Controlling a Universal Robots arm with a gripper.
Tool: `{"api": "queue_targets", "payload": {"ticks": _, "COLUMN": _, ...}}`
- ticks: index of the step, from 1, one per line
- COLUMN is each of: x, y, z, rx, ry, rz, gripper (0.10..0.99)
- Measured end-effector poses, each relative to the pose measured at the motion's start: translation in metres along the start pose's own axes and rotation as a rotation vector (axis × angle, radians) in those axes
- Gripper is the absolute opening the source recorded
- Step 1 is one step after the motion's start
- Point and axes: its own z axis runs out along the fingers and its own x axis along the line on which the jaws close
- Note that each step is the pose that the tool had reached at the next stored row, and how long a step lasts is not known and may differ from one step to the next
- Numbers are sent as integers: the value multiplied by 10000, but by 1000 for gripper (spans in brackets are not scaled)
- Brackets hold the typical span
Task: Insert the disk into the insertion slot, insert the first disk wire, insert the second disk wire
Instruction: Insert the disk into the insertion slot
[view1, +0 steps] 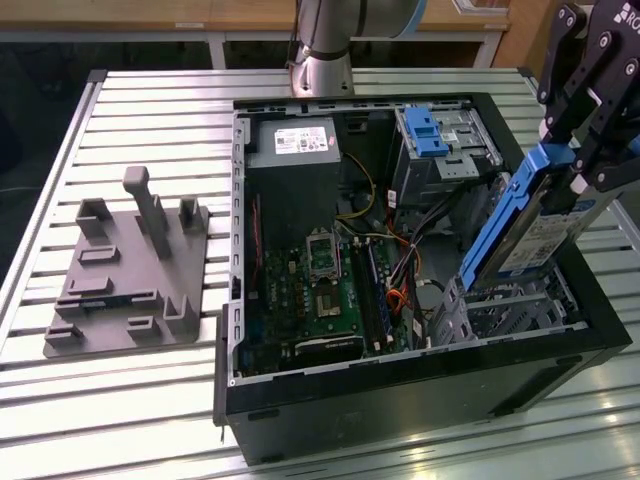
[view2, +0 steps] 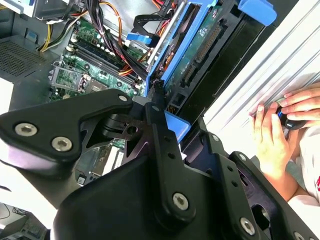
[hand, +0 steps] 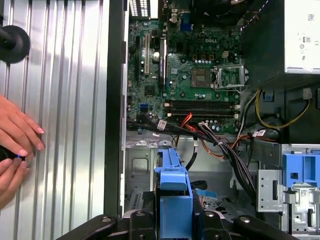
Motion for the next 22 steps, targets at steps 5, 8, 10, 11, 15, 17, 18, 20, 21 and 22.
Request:
{"api": "queue_targets", "payload": {"ticks": 5, "x": 25, "y": 1, "z": 16, "rx": 0, "ry": 0, "rz": 1, "gripper": 365}}
{"api": "queue_targets", "payload": {"ticks": 8, "x": 26, "y": 0, "z": 30, "rx": 0, "ry": 3, "rz": 5, "gripper": 365}}
{"api": "queue_targets", "payload": {"ticks": 10, "x": 26, "y": 0, "z": 40, "rx": 0, "ry": 1, "rz": 16, "gripper": 365}}
{"api": "queue_targets", "payload": {"ticks": 11, "x": 26, "y": -1, "z": 45, "rx": 0, "ry": 1, "rz": 22, "gripper": 365}}
{"api": "queue_targets", "payload": {"ticks": 15, "x": 27, "y": -1, "z": 65, "rx": 1, "ry": 0, "rz": 37, "gripper": 365}}
{"api": "queue_targets", "payload": {"ticks": 17, "x": 27, "y": -2, "z": 75, "rx": 1, "ry": 0, "rz": 41, "gripper": 365}}
{"api": "queue_targets", "payload": {"ticks": 18, "x": 27, "y": -2, "z": 80, "rx": 1, "ry": -1, "rz": 43, "gripper": 365}}
{"api": "queue_targets", "payload": {"ticks": 20, "x": 27, "y": -2, "z": 91, "rx": 1, "ry": 1, "rz": 46, "gripper": 365}}
{"api": "queue_targets", "payload": {"ticks": 21, "x": 28, "y": -3, "z": 97, "rx": 1, "ry": 0, "rz": 47, "gripper": 365}}
{"api": "queue_targets", "payload": {"ticks": 22, "x": 28, "y": -3, "z": 104, "rx": 1, "ry": 1, "rz": 49, "gripper": 365}}
